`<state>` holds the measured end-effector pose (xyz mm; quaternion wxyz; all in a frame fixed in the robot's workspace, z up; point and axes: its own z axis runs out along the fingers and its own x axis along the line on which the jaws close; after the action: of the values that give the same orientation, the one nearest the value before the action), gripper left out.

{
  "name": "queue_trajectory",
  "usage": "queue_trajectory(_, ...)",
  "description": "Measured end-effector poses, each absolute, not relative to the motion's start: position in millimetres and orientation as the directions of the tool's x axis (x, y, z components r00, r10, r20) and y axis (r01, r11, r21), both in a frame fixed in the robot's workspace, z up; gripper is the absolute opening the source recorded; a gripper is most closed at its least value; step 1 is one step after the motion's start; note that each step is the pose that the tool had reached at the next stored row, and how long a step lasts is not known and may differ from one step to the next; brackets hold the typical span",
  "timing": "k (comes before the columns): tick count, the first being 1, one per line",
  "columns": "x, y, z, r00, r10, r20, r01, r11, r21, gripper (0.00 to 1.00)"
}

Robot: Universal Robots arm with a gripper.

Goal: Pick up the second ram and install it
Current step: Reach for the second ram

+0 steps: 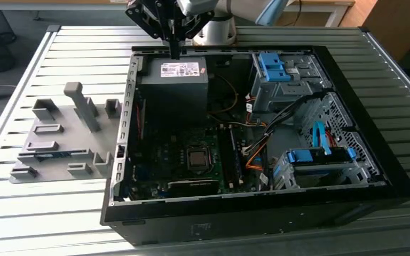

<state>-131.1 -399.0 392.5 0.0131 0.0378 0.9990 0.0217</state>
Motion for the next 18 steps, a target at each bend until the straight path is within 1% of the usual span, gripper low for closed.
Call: queue_trajectory(18, -148, -399, 392, -0.997, 0.076, -0.024, 0.075, 0.996, 0.044, 0.11)
